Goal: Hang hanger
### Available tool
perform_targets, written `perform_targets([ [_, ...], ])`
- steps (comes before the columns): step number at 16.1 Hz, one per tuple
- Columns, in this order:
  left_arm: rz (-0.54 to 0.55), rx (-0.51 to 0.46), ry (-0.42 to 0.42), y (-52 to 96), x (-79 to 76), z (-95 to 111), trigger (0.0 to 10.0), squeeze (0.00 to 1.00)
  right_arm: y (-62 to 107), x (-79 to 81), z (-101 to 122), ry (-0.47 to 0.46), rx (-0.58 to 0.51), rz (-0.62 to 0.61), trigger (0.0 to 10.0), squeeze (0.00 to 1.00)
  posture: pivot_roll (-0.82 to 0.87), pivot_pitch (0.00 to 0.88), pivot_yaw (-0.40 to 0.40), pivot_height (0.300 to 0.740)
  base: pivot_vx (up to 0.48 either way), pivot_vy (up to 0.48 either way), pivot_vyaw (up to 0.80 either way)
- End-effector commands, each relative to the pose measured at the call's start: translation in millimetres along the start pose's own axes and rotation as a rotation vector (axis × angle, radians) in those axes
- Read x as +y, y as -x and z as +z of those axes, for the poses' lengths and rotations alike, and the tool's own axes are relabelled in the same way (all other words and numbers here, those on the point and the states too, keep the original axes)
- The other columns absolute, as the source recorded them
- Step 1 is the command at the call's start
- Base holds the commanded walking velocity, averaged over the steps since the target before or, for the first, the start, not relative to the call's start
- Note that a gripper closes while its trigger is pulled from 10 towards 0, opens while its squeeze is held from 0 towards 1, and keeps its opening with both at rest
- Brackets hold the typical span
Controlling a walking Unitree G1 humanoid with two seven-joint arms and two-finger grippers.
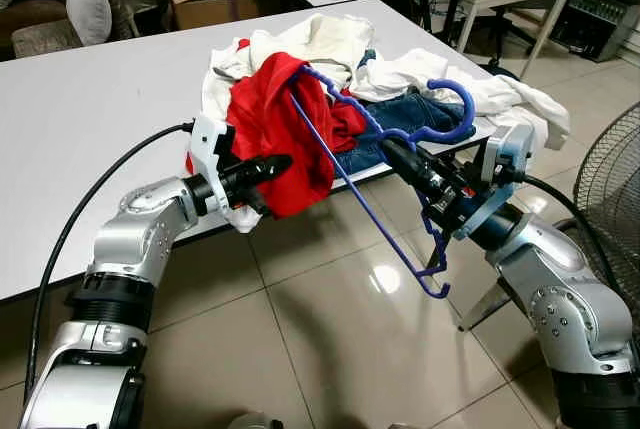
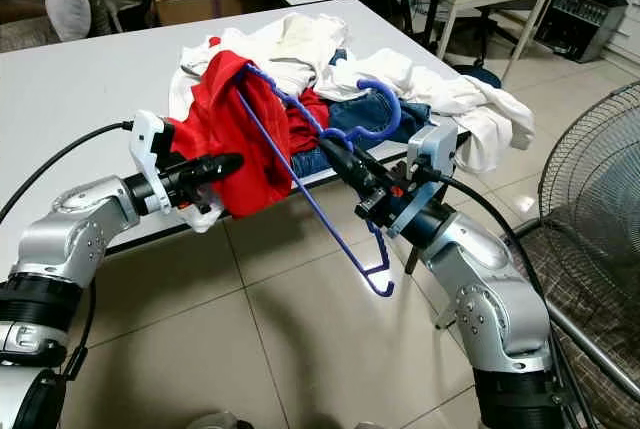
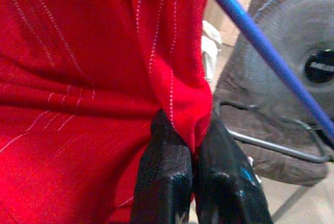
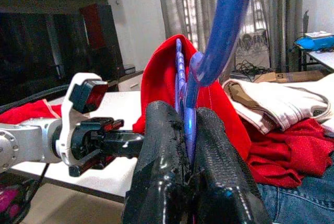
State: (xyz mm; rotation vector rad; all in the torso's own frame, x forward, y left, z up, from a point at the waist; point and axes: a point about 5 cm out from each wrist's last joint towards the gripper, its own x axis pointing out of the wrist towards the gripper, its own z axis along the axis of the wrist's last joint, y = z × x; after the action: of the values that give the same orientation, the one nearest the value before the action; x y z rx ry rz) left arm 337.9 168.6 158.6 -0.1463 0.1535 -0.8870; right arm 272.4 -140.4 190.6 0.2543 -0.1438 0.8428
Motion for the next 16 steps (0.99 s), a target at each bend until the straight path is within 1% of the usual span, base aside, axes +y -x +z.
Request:
perform_targets([
  [1, -0.073, -0.024, 0.014, 2.1, -3.2, 12.0, 0.0, 0.00, 3.0, 1.0, 3.8, 0.026, -0.018, -0.002, 10.0, 0.00, -0.09, 0.000, 0.063, 0.740, 0.000, 0.000, 0.00],
  [2, -0.166, -0.063, 0.074, 5.7, -8.3, 21.0, 0.0, 0.00, 4.4, -0.8, 4.8, 0.031, -0.015, -0.003, 10.0, 0.00, -0.09, 0.000, 0.063, 0.740, 0.000, 0.000, 0.00],
  [3, -0.350, -0.208, 0.211, 15.0, -17.3, 48.7, 0.0, 0.00, 8.4, -5.8, 8.7, 0.039, -0.015, -0.008, 10.0, 0.00, -0.09, 0.000, 0.063, 0.740, 0.000, 0.000, 0.00],
  [4, -0.416, -0.367, 0.315, 19.9, -17.3, 69.6, 0.0, 0.00, 10.7, -9.5, 11.8, 0.037, -0.025, -0.019, 10.0, 0.00, -0.09, 0.000, 0.064, 0.740, 0.000, 0.000, 0.00],
  [5, -0.394, -0.491, 0.401, 21.6, -10.9, 80.8, 0.0, 0.00, 11.7, -11.7, 13.1, 0.030, -0.032, -0.031, 10.0, 0.00, -0.09, 0.000, 0.067, 0.740, 0.000, 0.000, 0.00],
  [6, -0.318, -0.683, 0.592, 23.1, 5.0, 92.9, 0.0, 0.00, 13.3, -15.3, 12.9, 0.018, -0.033, -0.055, 10.0, 0.00, -0.09, 0.000, 0.069, 0.740, 0.000, 0.000, 0.00],
  [7, -0.249, -0.741, 0.702, 21.3, 14.6, 91.6, 0.0, 0.00, 14.1, -16.4, 9.7, 0.013, -0.019, -0.074, 10.0, 0.00, -0.09, 0.000, 0.069, 0.740, 0.000, 0.000, 0.00],
  [8, -0.189, -0.763, 0.785, 17.5, 20.2, 85.3, 0.0, 0.00, 14.7, -16.3, 4.8, 0.009, -0.001, -0.091, 10.0, 0.00, -0.09, 0.000, 0.068, 0.740, 0.000, 0.000, 0.00],
  [11, -0.185, -0.812, 0.924, 15.4, 22.0, 77.0, 0.0, 0.00, 17.2, -12.3, -4.2, -0.004, 0.029, -0.097, 10.0, 0.00, -0.09, 0.000, 0.070, 0.740, 0.000, 0.000, 0.00],
  [12, -0.183, -0.815, 0.959, 15.3, 22.2, 76.0, 0.0, 0.00, 19.8, -9.4, -5.3, -0.012, 0.040, -0.075, 10.0, 0.00, -0.09, 0.004, 0.070, 0.740, 0.000, 0.000, 0.00],
  [13, -0.177, -0.816, 0.979, 15.1, 22.5, 76.1, 0.0, 0.00, 20.8, -8.0, -5.5, -0.017, 0.043, -0.064, 10.0, 0.00, -0.09, 0.004, 0.070, 0.740, 0.000, 0.000, 0.00],
  [14, -0.173, -0.798, 0.989, 14.5, 22.4, 75.7, 0.0, 0.00, 22.7, -3.8, -6.4, -0.027, 0.060, -0.026, 10.0, 0.00, -0.09, 0.010, 0.071, 0.740, 0.000, 0.000, 0.00],
  [16, -0.178, -0.756, 0.972, 13.6, 19.9, 75.2, 0.0, 0.00, 22.7, -0.1, -8.2, -0.037, 0.076, 0.008, 10.0, 0.00, -0.09, 0.012, 0.069, 0.740, 0.000, 0.000, 0.00],
])
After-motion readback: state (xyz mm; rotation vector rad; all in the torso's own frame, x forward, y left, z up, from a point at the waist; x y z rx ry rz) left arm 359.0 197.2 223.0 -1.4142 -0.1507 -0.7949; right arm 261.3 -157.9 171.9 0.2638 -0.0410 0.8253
